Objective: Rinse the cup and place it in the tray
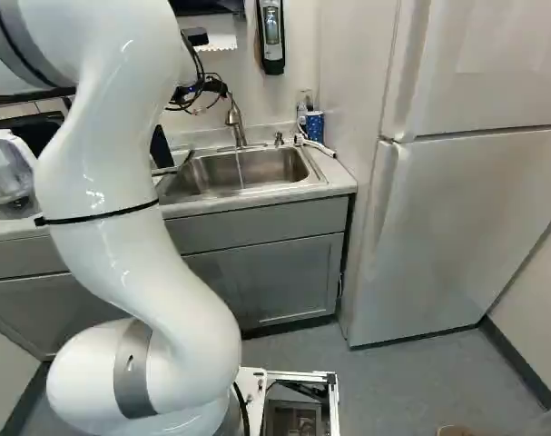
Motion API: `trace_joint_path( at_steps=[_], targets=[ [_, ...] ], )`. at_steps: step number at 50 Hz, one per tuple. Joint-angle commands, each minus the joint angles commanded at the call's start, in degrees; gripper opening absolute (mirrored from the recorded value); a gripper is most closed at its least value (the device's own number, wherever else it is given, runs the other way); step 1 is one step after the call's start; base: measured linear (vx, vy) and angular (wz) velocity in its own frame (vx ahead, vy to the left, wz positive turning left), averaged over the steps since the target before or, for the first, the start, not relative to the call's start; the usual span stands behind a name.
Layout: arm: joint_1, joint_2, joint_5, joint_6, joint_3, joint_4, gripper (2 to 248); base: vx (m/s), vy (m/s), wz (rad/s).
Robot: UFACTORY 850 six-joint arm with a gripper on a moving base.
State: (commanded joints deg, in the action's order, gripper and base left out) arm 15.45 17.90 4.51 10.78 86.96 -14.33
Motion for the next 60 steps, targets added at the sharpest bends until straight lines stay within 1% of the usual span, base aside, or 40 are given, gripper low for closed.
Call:
trace_joint_path(
  at_steps=[16,39,48,60],
  targets=[
    [1.4,-4.0,0.7,0.0,-4.5,0.0,247,0.0,0.0,0.0],
    [2.4,-10.5,5.8,0.0,-11.7,0.0,247,0.0,0.0,0.0],
    [2.3,-13.1,8.1,0.0,-14.5,0.0,247,0.0,0.0,0.0],
    [1.4,-16.4,11.2,0.0,-17.9,0.0,247,0.0,0.0,0.0]
  ],
)
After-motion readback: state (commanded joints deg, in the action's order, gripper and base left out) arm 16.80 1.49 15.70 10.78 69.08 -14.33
